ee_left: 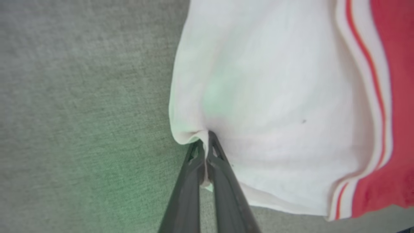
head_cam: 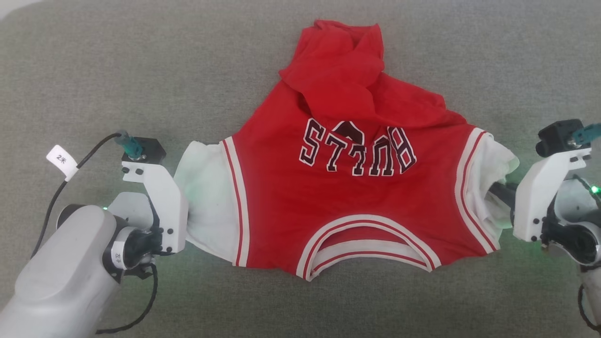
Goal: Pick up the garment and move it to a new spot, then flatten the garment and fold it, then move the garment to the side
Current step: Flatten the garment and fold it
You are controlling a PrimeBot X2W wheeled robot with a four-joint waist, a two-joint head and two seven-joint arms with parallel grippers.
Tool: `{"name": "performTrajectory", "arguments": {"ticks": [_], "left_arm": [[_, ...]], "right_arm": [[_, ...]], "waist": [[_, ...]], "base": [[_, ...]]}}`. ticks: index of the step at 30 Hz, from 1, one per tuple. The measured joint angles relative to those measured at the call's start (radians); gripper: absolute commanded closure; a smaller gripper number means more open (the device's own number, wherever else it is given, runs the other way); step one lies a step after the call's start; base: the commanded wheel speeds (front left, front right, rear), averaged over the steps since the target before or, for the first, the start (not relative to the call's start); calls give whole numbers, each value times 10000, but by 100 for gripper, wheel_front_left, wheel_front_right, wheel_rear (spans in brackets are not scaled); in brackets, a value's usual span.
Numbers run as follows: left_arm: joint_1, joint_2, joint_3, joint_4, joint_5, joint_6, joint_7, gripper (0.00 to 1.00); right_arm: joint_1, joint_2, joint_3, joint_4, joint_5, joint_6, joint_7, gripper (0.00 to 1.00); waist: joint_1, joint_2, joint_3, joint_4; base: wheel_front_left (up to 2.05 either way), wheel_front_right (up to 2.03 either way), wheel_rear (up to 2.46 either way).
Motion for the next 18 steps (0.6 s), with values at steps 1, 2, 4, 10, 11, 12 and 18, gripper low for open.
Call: {"name": "performTrajectory", "arguments": {"ticks": [1,2,4,10,11,12,18], "left_arm": [[-14,-13,-12,29,-2,2,-15,100],[-42,-13,-10,36,-2,13,0,100],[-156,21,15,-56,12,111,21,100],[-946,414,263,-1032,132,295,213,100],[-1120,516,332,-1210,194,334,261,100],[-1303,608,389,-1360,222,366,345,100],[-2604,1112,646,-1852,506,251,683,100]], "right_arm": [[-46,-27,46,6,109,-2,0,100],[-68,-79,52,-23,257,-2,-4,100],[-112,-188,56,-102,468,0,-4,100],[-772,-441,-128,-959,1028,0,-58,100],[-898,-441,-155,-1103,1141,0,-56,100],[-1048,-439,-184,-1246,1256,0,-50,100],[-2346,-303,-443,-1687,1423,0,-90,100]], "waist": [[0,0,-52,6],[0,0,-110,13],[1,-1,-237,18],[0,-1,-778,-12],[1,-1,-887,-19],[1,-1,-995,-29],[0,-1,-1643,-123]], "base": [[0,0,0],[0,0,0],[0,0,0],[0,0,0],[0,0,0],[0,0,0],[0,0,0]]}}
